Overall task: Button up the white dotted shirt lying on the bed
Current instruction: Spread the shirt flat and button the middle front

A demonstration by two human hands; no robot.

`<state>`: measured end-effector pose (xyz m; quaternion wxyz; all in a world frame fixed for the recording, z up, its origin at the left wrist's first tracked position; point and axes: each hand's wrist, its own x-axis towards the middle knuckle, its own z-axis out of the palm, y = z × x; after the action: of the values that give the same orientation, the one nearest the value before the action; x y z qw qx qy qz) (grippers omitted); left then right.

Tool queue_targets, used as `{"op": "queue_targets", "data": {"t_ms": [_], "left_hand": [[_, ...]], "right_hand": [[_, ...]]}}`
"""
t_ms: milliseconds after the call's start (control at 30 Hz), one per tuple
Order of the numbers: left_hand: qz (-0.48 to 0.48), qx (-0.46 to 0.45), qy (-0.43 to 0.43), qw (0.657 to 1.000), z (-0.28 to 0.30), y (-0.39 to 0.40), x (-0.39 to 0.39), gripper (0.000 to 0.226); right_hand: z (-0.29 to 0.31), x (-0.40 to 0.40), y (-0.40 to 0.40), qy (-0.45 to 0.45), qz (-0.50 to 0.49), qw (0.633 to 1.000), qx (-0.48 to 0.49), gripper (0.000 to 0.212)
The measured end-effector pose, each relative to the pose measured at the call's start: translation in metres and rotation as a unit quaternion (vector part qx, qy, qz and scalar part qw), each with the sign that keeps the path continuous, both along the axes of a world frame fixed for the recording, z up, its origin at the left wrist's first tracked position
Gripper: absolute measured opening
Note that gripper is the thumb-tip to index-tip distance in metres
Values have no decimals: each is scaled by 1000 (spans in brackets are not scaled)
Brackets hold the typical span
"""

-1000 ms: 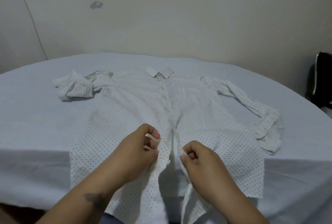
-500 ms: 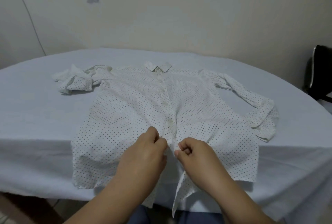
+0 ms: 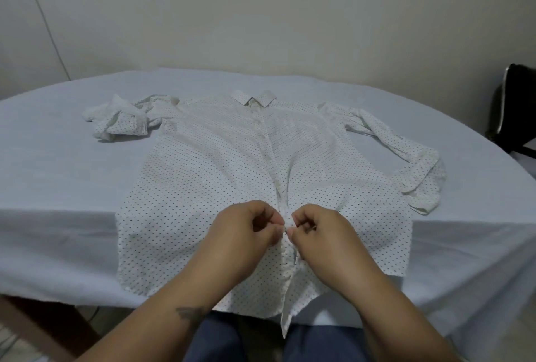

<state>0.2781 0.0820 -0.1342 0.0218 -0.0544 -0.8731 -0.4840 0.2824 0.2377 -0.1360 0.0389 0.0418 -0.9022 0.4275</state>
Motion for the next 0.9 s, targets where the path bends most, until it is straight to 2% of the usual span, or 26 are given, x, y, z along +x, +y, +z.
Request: {"op": "queue_targets", "data": {"t_ms": [433, 600, 667, 900], "left_hand": [[26, 84, -40, 995, -5, 3, -2, 9], [27, 34, 14, 999, -12, 1, -4, 15], [25, 14, 29, 999, -14, 0, -5, 17], [19, -17, 46, 999, -17, 3, -2, 9]], "right_hand": [[0, 2, -1, -25, 10, 999, -31, 8], [2, 4, -2, -75, 29, 992, -97, 6], [2, 4, -2, -81, 24, 989, -119, 14], [-2, 2, -1, -60, 5, 995, -79, 9]]}}
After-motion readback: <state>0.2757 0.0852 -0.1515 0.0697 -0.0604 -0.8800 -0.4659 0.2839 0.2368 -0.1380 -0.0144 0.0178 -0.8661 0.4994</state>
